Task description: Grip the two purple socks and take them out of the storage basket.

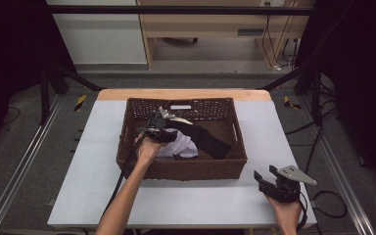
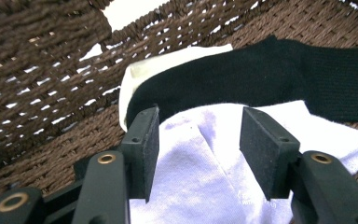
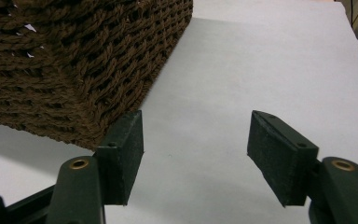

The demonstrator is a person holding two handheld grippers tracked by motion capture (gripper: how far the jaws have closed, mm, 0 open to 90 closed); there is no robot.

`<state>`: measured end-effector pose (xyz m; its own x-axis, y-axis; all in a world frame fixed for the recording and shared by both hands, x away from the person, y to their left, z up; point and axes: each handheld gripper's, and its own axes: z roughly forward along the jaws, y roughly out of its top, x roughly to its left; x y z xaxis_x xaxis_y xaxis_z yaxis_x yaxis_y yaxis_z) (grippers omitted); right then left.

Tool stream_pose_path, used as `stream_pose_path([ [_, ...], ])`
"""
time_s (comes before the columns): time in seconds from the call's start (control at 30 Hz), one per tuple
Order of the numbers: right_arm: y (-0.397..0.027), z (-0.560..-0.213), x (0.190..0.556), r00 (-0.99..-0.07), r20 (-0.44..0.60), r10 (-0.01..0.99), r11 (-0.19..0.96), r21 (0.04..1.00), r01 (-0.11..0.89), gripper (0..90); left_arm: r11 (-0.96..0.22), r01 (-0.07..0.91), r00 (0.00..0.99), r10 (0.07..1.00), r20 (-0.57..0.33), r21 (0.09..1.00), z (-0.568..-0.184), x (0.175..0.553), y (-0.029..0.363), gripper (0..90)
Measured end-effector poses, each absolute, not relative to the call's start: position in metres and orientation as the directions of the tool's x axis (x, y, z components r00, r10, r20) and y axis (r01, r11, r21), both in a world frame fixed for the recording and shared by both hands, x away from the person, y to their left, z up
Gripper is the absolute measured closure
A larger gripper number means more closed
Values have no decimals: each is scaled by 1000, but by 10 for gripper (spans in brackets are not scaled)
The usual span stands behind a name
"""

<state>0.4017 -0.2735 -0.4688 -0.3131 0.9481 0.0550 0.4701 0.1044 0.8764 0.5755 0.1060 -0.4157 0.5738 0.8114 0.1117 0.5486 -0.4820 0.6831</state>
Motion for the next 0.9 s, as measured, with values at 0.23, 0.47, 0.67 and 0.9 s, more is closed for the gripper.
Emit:
stream_pose_path([
  [0.23,-273,-469,402,-316,50,947,110,877,468,365,-505,595,570,813,115,625,-421,579,104,492],
  [0.47,-273,-468,402,-315,60,947,102,876,472,367,-542,596,593,795,131,593,-422,580,100,534],
  [0.67,-273,-469,402,-316,52,947,107,879,465,367,-531,674,572,815,92,514,-426,583,99,682],
  [0.9,-273,-468,401,-316,54,947,106,878,466,368,-506,735,536,841,70,450,-426,586,100,821],
])
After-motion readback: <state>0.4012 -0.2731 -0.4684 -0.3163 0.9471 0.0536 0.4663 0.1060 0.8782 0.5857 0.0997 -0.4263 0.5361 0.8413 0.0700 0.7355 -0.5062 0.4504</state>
